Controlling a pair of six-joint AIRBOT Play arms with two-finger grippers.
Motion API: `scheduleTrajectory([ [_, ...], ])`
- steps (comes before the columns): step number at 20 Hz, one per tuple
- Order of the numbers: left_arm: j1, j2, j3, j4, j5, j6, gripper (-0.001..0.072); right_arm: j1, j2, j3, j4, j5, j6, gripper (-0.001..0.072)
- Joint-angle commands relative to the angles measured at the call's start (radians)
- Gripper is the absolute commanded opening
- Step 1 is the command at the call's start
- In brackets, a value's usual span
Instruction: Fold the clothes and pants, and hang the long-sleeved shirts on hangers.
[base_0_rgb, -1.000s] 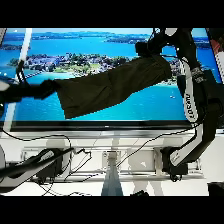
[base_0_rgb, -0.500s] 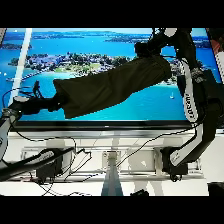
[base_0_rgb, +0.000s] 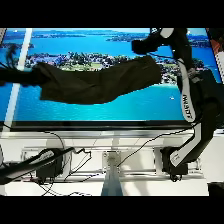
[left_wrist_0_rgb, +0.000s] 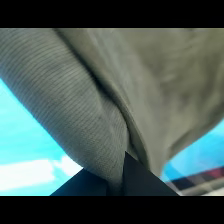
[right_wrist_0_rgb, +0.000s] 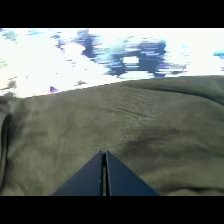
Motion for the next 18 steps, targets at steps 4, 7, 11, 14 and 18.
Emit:
scheduleTrajectory([
  [4, -0.002, 0.121, 0.247, 0.018, -0.087, -0.086, 0.002, 0.321, -0.159, -0.004, 0.207, -0.166, 0.087, 0.0035],
  [7, -0.002, 0.126, 0.247, 0.017, -0.087, -0.087, 0.0021, 0.529, -0.227, -0.004, 0.25, -0.315, 0.151, 0.0034],
  [11, -0.003, 0.125, 0.247, 0.017, -0.087, -0.086, 0.0021, 0.682, -0.237, 0.006, 0.142, -0.493, 0.171, 0.0034],
  [14, -0.009, 0.12, 0.247, 0.017, -0.088, -0.086, 0.0021, 0.608, -0.222, 0.007, 0.036, -0.413, 0.229, 0.0035],
  [18, -0.103, 0.066, 0.246, 0.018, -0.091, -0.086, 0.0021, 0.377, -0.178, 0.006, -0.116, -0.164, 0.222, 0.0035],
])
